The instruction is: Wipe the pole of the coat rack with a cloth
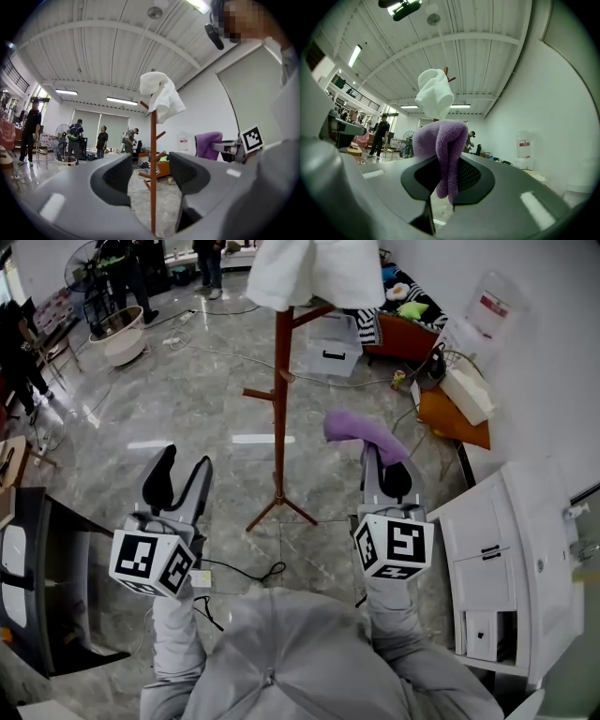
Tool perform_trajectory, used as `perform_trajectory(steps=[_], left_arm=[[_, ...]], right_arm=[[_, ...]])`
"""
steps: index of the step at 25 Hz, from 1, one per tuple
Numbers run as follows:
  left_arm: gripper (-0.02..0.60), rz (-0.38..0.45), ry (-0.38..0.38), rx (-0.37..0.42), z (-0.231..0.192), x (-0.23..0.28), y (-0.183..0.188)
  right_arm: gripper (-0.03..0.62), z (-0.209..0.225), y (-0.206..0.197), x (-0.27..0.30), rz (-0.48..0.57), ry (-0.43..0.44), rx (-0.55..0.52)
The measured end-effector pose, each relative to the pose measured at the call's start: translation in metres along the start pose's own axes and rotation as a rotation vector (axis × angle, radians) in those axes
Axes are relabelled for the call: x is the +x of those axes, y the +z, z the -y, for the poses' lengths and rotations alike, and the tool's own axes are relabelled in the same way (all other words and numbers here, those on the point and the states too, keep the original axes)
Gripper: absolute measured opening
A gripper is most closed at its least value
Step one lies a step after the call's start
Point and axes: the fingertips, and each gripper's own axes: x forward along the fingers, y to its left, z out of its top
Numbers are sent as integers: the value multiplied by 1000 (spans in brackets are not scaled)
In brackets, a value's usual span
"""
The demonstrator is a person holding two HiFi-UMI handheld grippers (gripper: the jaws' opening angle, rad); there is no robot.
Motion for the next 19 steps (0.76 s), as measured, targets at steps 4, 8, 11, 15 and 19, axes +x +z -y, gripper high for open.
perform_trajectory(steps=[4, 8, 11, 15, 19], left_arm=[[267, 6, -4, -3, -1, 2, -1], [267, -1, -4, -5, -1, 4, -3], [267, -4, -5, -7, -1, 5, -5], [267, -1, -4, -3, -3, 7, -6], [267, 0, -1, -2, -4, 8, -7]], right_arm=[[54, 1, -1, 0, -5, -5, -8], [54, 2, -3, 1, -11, -5, -4], [54, 3, -6, 2, -15, -5, 8], [54, 3, -7, 4, -12, -4, 8], [54, 3, -8, 6, -12, -4, 9]])
